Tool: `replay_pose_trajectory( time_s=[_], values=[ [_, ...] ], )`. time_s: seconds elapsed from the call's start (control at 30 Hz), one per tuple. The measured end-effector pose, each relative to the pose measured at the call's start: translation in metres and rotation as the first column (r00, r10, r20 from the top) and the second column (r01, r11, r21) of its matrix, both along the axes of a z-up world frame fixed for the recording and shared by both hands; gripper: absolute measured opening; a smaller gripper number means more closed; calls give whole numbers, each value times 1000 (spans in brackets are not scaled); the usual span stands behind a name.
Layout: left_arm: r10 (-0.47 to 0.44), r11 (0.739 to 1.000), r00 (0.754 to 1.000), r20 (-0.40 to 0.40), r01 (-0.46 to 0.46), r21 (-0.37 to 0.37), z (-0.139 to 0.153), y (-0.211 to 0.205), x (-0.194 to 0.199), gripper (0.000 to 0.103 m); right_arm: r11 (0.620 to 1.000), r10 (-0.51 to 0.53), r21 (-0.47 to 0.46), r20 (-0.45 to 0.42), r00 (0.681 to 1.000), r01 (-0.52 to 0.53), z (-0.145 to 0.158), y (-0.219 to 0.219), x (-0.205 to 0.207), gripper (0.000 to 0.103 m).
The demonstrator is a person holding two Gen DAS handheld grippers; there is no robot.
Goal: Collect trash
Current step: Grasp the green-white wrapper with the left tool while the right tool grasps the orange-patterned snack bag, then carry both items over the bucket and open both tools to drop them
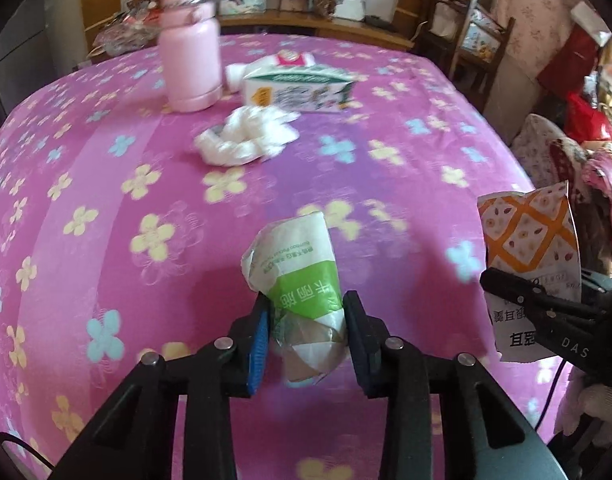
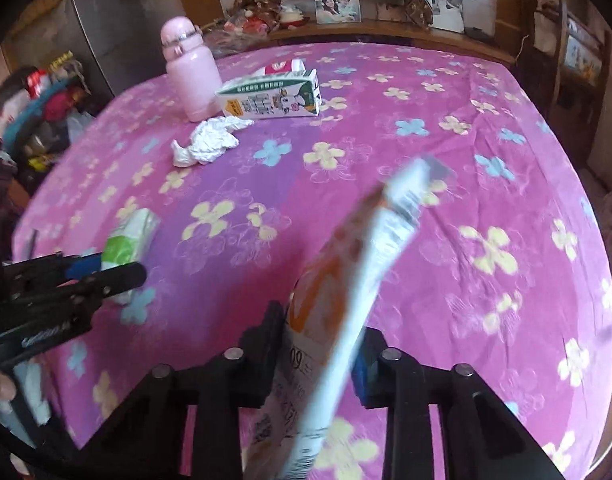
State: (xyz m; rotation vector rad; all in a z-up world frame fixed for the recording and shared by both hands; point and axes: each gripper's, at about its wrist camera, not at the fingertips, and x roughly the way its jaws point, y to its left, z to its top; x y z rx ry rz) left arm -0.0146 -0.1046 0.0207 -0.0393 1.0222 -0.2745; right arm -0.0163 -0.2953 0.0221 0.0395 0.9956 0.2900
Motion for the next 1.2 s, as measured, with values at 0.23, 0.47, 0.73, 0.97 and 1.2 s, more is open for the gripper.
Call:
replay_pose_trajectory(
  time_s=[0.23,0.47,0.73,0.97,1.2],
  values=[
    [-94,995,995,25,95,-42,27,-51,-13,37,992,-40,119,26,999,37,22,-51,-31,29],
    [-192,980,981,34,194,-52,40,-116,-23,37,980,-140,152,53,989,131,39,-116,-57,29],
    [-315,948,948,56,317,-37,51,-200,-38,37,947,-298,149,71,952,285,49,-204,-89,29],
    [-415,908,908,60,417,-33,54,-270,-49,37,908,-410,121,67,910,401,47,-266,-110,29],
    [-489,869,871,41,490,-62,45,-327,-54,37,866,-497,88,39,867,492,35,-316,-122,29]
  ],
)
